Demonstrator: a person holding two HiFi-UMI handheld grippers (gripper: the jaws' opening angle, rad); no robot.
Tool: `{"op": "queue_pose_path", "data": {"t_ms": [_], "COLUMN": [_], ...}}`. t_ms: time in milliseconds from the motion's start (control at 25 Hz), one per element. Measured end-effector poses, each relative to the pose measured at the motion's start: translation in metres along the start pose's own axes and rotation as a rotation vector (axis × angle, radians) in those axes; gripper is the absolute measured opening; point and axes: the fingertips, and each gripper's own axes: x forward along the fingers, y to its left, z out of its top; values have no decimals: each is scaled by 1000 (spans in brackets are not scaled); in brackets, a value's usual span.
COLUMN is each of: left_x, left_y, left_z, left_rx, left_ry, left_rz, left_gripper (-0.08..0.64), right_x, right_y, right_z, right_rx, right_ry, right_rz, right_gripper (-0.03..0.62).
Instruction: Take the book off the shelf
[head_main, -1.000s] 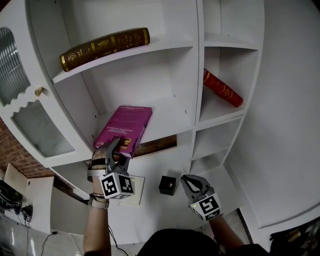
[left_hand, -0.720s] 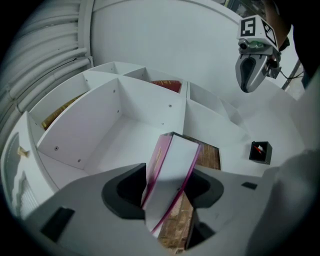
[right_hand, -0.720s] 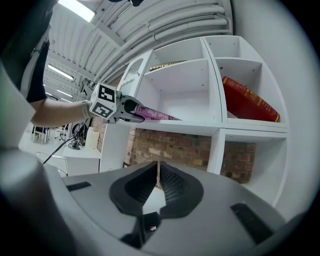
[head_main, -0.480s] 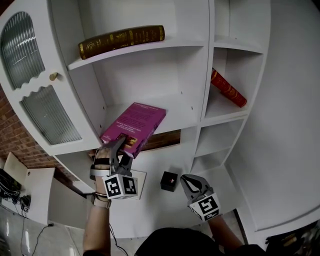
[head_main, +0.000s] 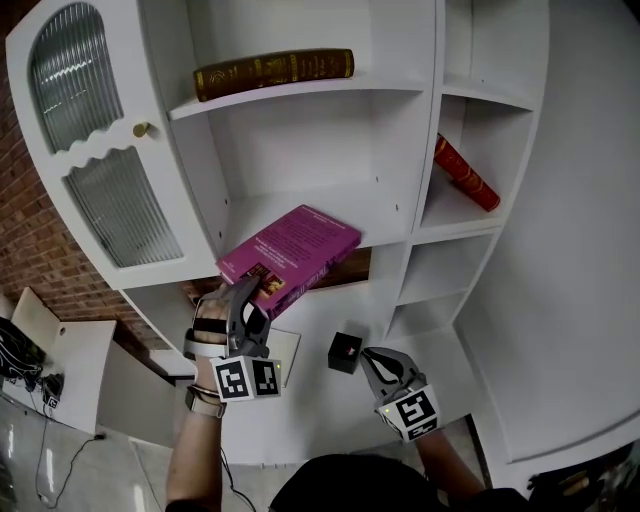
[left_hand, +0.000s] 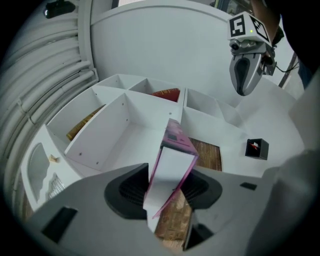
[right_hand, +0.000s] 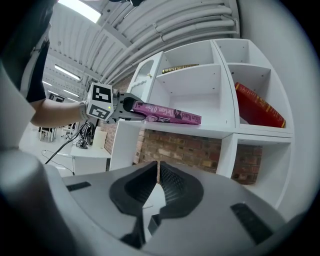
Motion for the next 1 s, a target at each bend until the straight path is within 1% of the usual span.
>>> {"op": "queue_pose_path", "data": {"t_ms": [160, 440, 600, 1000], "left_x": [-21, -63, -92, -169], "left_y": [9, 19, 22, 17], "left_z": [-1, -7, -17, -37], "left_rx": [-14, -54, -80, -139], "left_ry": [-9, -5, 21, 104], "left_rz": [47, 100, 127, 145], "left_gripper": [178, 169, 164, 149], "right_x": [-6, -21, -28, -43], "right_y": [14, 43, 69, 129], "right_z": [5, 12, 16, 28], "right_rx": [-19, -27, -38, -69], "right_ry": [-1, 1, 8, 10], "right_rz": [4, 36, 76, 184], "right_gripper": [26, 26, 26, 26]}}
